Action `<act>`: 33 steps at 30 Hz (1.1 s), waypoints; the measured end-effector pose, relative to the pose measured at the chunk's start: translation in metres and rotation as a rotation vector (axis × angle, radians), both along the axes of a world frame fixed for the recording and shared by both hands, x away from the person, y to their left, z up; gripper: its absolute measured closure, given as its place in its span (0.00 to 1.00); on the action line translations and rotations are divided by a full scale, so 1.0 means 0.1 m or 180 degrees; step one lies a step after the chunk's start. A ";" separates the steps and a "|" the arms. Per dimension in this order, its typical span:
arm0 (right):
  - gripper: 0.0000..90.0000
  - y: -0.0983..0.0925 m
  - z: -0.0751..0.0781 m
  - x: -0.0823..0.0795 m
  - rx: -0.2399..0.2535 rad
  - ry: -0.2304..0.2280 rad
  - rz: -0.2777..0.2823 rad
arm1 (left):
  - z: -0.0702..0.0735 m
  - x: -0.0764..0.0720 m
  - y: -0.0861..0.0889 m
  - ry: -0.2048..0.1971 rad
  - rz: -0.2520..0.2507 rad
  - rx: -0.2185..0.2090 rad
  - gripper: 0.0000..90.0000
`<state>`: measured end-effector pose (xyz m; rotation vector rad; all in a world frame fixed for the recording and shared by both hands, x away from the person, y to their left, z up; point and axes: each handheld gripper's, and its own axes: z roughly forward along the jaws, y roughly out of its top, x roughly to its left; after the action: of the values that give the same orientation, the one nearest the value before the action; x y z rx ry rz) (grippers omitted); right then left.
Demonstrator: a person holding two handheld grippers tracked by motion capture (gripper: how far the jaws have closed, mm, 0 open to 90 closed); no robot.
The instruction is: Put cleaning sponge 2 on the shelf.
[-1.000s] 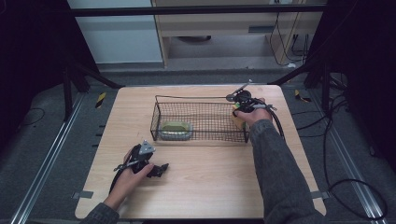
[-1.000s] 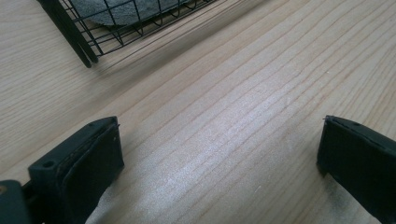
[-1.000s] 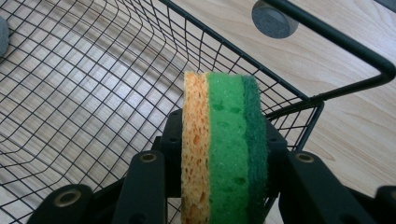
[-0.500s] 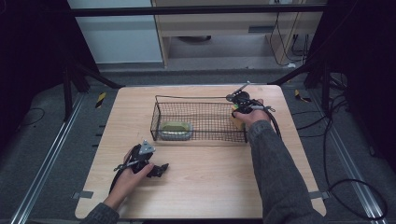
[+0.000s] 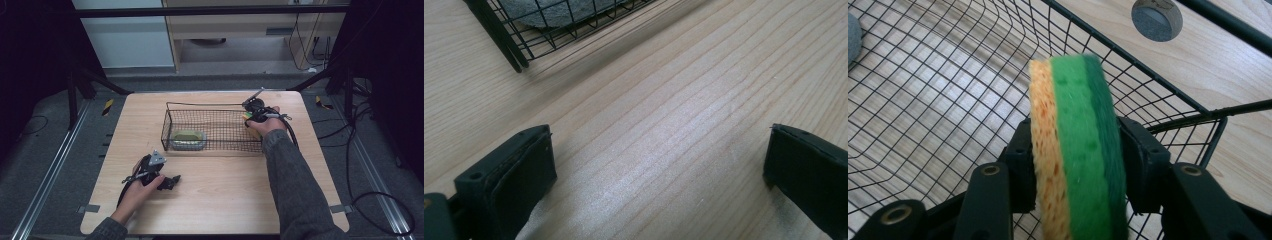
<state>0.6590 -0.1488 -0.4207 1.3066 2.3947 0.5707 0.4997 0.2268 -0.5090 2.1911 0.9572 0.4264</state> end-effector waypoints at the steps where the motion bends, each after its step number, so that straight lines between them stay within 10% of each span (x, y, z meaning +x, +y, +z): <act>1: 0.61 0.01 0.01 -0.01 0.0012 0.0010 -0.0010 | 0.00 0.00 0.00 0.0001 0.0000 -0.0002 0.00; 33: 0.59 0.12 0.12 -0.24 0.0084 0.0001 0.0098 | 0.00 0.01 0.00 0.0007 -0.0027 0.0018 0.00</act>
<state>0.6346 -0.1365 -0.4088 1.2829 2.4192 0.6127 0.5004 0.2264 -0.5088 2.2002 0.9487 0.4234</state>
